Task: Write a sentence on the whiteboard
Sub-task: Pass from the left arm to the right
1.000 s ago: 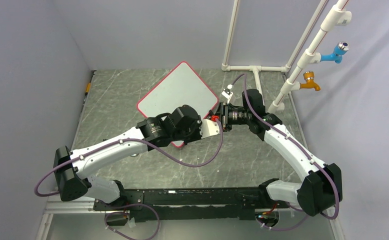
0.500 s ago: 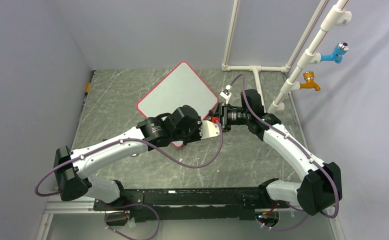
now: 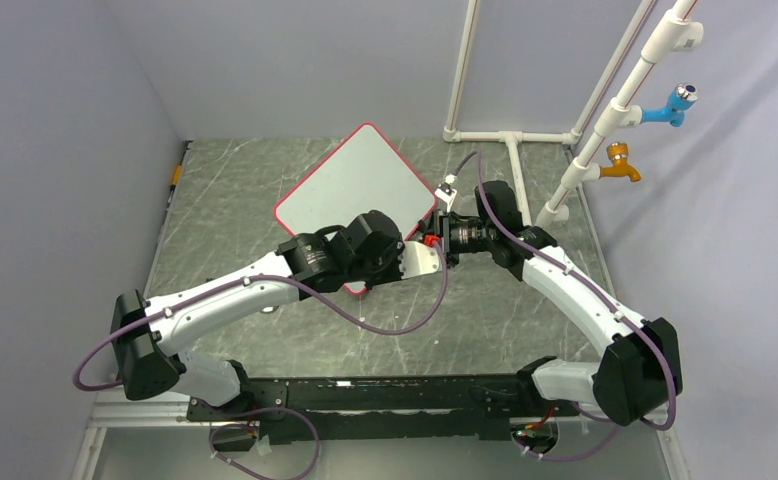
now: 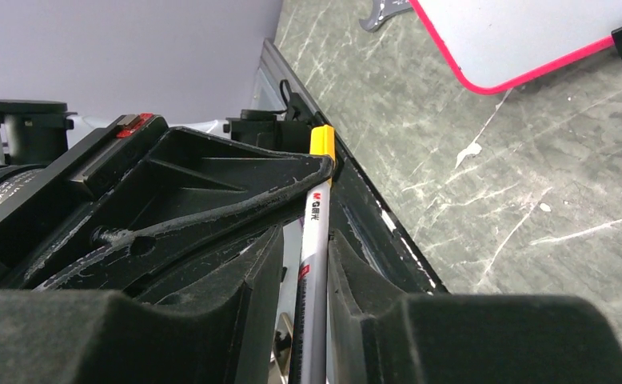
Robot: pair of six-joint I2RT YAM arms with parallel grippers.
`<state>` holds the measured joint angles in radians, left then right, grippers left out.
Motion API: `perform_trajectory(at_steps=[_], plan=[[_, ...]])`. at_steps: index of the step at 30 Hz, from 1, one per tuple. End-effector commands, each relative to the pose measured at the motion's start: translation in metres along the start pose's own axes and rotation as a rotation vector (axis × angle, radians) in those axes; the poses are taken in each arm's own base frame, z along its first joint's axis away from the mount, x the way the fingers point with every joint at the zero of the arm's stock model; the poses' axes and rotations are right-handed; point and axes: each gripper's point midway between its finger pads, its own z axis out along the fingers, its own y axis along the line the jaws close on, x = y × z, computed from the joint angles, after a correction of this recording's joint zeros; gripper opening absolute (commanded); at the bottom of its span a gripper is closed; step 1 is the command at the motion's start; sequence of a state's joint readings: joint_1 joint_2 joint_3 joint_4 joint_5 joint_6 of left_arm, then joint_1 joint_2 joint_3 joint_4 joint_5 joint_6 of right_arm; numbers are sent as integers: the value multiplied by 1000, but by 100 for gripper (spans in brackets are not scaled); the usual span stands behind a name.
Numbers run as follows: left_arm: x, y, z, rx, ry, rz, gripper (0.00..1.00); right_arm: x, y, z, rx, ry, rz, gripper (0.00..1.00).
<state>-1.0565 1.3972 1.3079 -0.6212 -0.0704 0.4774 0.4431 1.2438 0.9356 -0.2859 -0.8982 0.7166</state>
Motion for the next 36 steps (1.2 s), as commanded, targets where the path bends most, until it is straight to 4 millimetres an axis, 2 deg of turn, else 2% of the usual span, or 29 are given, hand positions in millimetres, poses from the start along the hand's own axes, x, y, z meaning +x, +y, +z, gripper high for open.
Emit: perform_trajectory(at_steps=[1,18,36], plan=[[-37,12,-6,-30,-114,-6,0,0,11,3,-37,8,-37,28],[-47,2,-11,-11,-133,-53,0,-12,7,3,2,-65,-32,29],[-48,6,-5,-35,-123,-43,0,-1,9,10,-21,1,-51,27]])
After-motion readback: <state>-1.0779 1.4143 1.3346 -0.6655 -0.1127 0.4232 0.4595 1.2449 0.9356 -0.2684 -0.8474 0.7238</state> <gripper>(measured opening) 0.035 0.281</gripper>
